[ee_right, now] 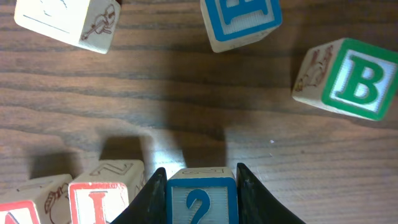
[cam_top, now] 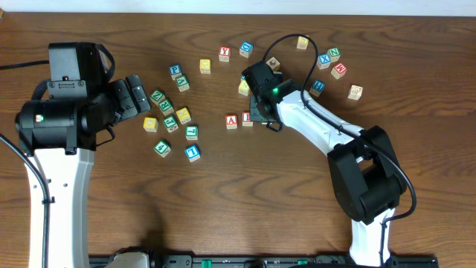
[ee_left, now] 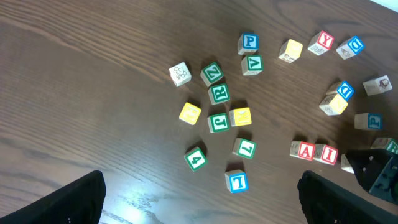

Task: Spell out AI2
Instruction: 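Lower the 2 block right of the I block and open the right gripper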

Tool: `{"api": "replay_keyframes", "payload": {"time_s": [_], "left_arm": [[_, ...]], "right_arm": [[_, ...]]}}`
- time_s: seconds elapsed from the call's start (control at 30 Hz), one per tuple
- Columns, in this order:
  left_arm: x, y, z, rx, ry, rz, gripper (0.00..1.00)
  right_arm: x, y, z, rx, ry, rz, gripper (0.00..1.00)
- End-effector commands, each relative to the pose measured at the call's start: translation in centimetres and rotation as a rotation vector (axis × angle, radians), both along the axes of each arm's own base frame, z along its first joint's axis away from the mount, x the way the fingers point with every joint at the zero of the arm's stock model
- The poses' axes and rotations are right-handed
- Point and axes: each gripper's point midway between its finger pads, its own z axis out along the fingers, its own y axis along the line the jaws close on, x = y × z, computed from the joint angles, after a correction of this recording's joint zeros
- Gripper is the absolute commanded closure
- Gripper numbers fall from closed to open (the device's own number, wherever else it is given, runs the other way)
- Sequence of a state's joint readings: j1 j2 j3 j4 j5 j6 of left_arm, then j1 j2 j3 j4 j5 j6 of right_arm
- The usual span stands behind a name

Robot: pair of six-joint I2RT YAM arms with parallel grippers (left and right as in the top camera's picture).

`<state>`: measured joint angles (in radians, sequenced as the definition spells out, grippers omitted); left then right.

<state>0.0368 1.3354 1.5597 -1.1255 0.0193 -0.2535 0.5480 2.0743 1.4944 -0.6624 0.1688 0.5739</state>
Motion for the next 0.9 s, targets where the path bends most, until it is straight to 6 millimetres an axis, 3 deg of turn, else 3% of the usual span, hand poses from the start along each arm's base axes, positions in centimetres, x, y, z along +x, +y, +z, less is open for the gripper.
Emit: {"api": "replay_keyframes", "payload": {"time_s": [0.0,0.87], "left_arm": [[0.0,0.3,-0.4,0.019,0.017,-0.004,0.03],[0.0,0.3,-0.4,0.019,0.018,-0.004,0.02]], "right_arm": [[-0.2,-0.2,-0.2,0.001,0.001,-0.017,0.75],[-0.8,0.4,-2.5,0.01,0.056,-0.002,0.74]]}}
